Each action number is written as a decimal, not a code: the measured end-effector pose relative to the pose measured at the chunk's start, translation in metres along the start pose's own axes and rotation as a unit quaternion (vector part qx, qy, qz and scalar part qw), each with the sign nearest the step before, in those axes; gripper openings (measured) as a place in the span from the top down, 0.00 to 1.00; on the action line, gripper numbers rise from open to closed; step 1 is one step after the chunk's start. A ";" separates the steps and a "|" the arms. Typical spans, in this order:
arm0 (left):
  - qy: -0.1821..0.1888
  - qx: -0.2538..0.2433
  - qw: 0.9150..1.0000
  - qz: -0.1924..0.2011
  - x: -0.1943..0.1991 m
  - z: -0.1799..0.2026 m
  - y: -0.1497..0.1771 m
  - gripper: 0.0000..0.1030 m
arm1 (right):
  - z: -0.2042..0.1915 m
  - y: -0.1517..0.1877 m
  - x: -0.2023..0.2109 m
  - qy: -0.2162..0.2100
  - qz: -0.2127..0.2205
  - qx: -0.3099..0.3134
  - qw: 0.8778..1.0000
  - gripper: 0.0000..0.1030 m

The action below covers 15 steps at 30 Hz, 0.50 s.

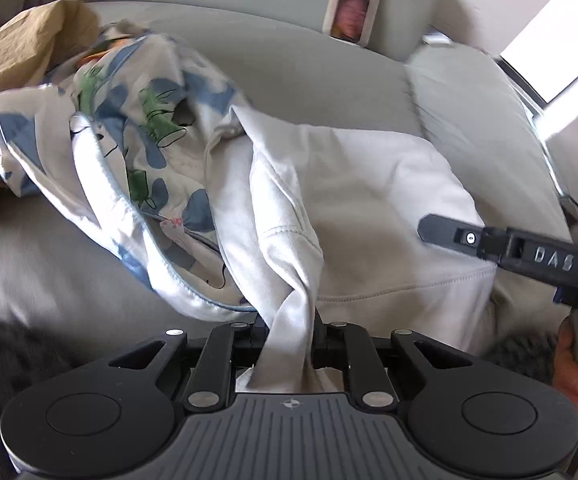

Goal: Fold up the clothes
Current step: 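Lift the folded sweatshirt with the left gripper and carry it onto the sofa cushion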

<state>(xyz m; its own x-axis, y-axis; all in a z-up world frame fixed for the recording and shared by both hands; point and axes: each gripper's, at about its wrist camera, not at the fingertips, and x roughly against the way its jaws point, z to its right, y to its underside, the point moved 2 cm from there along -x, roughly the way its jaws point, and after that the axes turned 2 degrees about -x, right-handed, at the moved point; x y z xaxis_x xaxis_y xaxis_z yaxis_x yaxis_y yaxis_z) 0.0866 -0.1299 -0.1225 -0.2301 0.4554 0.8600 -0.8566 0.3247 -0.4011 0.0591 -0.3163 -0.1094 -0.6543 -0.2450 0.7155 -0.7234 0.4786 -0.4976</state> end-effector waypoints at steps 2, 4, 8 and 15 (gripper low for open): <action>0.019 0.016 1.000 -0.014 0.002 0.001 0.012 0.85 | 0.007 0.008 0.020 -0.005 -0.011 -0.014 1.000 0.93; 0.057 0.058 0.996 -0.031 -0.007 -0.008 0.021 0.83 | 0.018 0.016 0.034 -0.007 -0.017 -0.032 0.999 0.93; 0.094 0.093 0.990 -0.050 -0.015 -0.003 0.047 0.83 | 0.045 0.030 0.056 -0.001 0.010 -0.065 0.998 0.93; 0.104 0.011 0.994 -0.013 -0.025 0.053 0.033 0.95 | 0.060 0.036 0.076 0.000 0.034 -0.077 0.997 0.93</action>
<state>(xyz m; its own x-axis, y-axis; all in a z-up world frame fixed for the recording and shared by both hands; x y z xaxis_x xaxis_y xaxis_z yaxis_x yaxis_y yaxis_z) 0.0399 -0.1740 -0.1405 -0.1096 0.6096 0.7851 -0.8714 0.3211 -0.3709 -0.0304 -0.3686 -0.1023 -0.6998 -0.2072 0.6836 -0.6358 0.6169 -0.4639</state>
